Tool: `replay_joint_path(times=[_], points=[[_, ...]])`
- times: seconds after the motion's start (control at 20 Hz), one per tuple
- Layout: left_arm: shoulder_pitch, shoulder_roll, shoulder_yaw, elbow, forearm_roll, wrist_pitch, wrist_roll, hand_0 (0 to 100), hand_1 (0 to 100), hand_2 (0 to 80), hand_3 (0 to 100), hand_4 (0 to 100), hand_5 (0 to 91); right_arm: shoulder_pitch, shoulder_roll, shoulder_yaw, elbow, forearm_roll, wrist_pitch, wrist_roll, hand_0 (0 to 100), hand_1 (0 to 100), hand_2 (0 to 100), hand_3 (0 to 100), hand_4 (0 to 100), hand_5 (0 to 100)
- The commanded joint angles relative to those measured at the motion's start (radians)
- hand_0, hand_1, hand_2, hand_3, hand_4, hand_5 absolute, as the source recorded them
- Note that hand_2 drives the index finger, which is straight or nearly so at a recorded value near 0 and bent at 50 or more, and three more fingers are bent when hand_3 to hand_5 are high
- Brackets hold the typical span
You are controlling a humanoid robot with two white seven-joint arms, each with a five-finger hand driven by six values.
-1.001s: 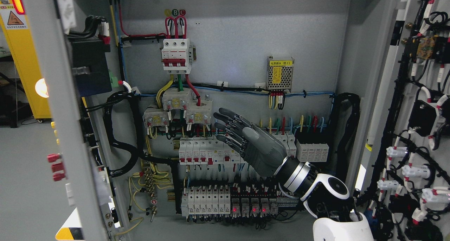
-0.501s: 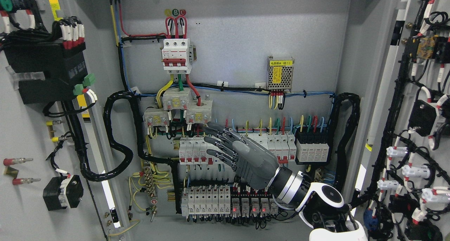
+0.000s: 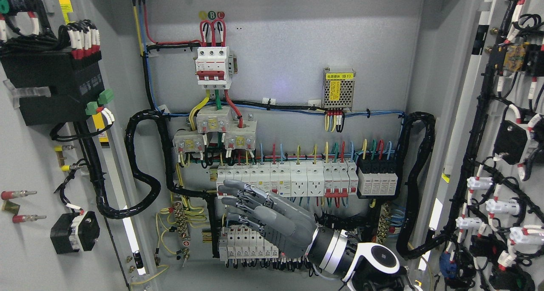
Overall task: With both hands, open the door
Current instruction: 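Lower the right hand down out of the cabinet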
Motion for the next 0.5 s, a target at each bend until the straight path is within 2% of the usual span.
replay_joint_path(times=[0.0,0.45], points=[[-0.002,0.001,0.0,0.011,0.0,0.0,0.001,12,56,0.0,0,0,0.0,0.071,-0.014,0.192,-0.102,0.005,-0.001,0.0,0,50,4,0,0,0],[-0.003,-0.001,0.0,0.011,0.0,0.0,0.001,12,56,0.0,0,0,0.0,0.12,-0.005,0.363,-0.125,0.049,-0.012,-0.011,0,50,4,0,0,0]])
